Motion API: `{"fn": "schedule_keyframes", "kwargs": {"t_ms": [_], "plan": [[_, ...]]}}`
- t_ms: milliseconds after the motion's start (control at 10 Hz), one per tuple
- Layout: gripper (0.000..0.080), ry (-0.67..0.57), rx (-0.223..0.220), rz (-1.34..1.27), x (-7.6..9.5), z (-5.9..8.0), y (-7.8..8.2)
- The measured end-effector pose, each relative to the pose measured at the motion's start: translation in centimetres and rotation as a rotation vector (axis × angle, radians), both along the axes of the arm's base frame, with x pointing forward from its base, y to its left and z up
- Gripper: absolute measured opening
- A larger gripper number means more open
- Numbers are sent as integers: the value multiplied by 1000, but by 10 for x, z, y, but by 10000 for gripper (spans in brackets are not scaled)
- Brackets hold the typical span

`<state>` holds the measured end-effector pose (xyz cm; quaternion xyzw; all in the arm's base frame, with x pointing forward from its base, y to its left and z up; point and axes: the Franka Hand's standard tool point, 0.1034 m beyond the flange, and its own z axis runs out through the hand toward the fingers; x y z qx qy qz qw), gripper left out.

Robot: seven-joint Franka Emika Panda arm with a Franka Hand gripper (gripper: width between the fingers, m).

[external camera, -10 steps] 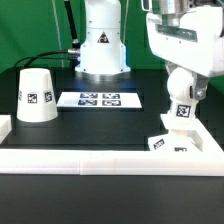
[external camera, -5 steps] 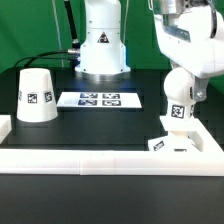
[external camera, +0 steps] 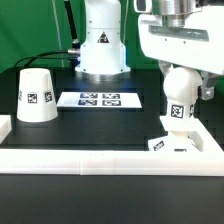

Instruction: Assemble lamp

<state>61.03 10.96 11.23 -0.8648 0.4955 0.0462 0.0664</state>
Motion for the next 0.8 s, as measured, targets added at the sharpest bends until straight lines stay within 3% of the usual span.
{"fn": "schedule_keyframes", "kwargs": {"t_ms": [600, 700, 800], "plan": [[698, -74, 6, 449, 0, 0, -1], [698, -85, -1, 544, 0, -1, -1], [698, -89, -46, 683, -1, -2, -2]]}}
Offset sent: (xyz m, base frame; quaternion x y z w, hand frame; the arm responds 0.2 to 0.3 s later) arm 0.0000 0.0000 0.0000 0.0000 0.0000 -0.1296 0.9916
